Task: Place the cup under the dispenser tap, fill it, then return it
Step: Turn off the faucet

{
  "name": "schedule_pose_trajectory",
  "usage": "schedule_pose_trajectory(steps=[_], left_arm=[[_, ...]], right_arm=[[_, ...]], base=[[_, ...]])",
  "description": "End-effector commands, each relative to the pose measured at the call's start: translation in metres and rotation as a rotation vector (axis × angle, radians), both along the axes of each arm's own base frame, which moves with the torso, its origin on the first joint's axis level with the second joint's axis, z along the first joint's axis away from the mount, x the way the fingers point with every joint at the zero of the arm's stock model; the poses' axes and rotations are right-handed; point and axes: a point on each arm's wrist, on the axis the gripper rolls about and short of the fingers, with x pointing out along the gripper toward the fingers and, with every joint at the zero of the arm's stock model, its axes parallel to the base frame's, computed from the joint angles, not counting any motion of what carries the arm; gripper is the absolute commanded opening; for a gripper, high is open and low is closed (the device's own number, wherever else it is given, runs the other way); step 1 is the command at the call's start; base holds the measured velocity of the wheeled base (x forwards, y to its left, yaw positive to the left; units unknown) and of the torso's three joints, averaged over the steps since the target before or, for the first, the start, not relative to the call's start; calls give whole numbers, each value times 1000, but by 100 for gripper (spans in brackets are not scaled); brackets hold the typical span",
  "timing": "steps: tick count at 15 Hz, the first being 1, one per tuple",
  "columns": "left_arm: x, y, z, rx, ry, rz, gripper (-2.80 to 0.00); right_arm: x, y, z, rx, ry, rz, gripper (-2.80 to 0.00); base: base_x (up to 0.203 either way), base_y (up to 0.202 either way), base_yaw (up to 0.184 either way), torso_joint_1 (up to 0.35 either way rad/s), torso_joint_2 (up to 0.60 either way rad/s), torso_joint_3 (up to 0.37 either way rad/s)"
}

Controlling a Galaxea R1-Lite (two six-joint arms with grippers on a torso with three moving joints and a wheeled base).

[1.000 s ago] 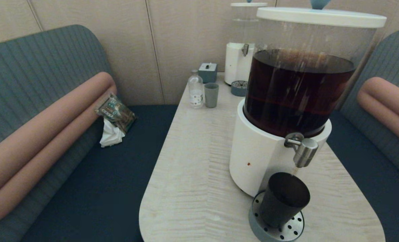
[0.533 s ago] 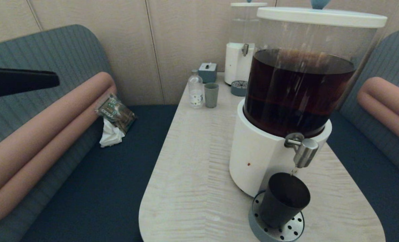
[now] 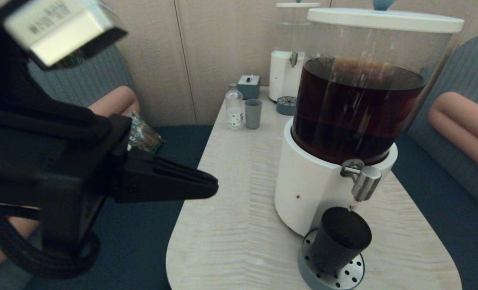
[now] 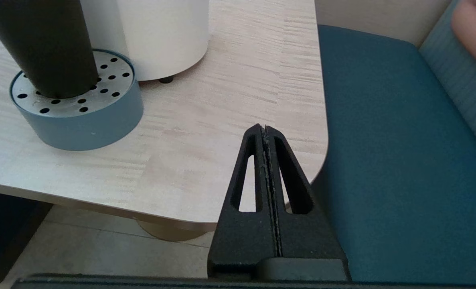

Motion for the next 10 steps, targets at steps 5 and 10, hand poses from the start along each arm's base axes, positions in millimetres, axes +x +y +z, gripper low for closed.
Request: schedule_pose_trajectory(steps=[5, 10], left_arm=[[34, -53, -24, 360, -138, 16, -280], [53, -110, -40, 317, -216, -42, -280]], right_arm=[[0, 0, 0, 0, -1, 1, -280], [0, 0, 0, 0, -1, 1, -280]], base=[[0, 0, 0, 0, 0, 0], [0, 0, 0, 0, 0, 0]])
